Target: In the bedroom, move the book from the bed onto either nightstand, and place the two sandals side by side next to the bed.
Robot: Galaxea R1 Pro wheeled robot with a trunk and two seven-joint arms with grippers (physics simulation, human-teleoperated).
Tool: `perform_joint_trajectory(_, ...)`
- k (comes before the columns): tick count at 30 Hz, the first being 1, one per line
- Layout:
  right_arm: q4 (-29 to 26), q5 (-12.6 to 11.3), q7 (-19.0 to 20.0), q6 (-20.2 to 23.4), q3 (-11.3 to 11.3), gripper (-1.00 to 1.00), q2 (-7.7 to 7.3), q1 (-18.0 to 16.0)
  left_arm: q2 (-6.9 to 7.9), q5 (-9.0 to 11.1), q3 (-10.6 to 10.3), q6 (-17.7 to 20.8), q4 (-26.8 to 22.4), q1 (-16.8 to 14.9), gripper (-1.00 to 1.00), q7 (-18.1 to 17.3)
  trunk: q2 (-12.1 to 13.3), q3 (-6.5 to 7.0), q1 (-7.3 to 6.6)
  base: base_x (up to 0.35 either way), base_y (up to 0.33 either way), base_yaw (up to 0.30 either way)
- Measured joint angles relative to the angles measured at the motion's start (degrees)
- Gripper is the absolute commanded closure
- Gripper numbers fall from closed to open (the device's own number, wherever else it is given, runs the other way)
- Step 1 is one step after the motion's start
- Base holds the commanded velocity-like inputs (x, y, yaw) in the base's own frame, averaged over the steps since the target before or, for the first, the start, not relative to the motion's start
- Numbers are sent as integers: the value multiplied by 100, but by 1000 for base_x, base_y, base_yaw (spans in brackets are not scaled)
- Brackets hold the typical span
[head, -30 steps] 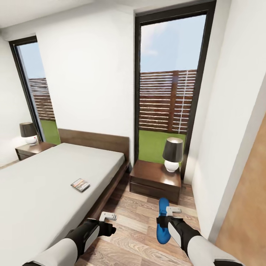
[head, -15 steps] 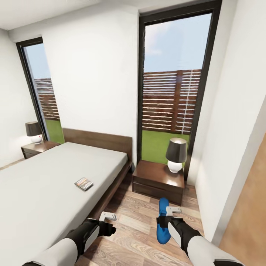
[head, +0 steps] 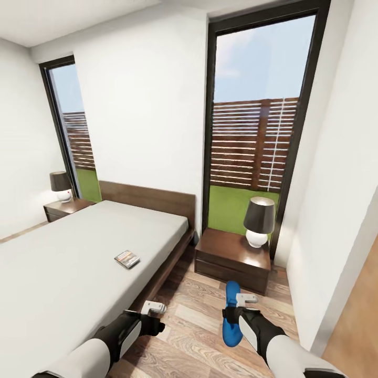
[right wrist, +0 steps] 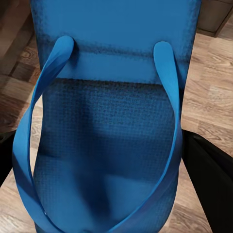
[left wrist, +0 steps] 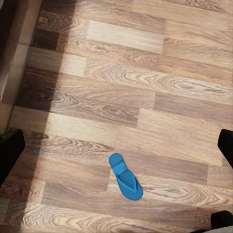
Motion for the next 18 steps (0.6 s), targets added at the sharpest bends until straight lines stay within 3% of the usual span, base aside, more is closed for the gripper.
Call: perform_joint_trajectory(18,0,0,0,-3,0,100,1,0,0,0,0,0,-1,0,-100,0,0,0,0,0,0,68)
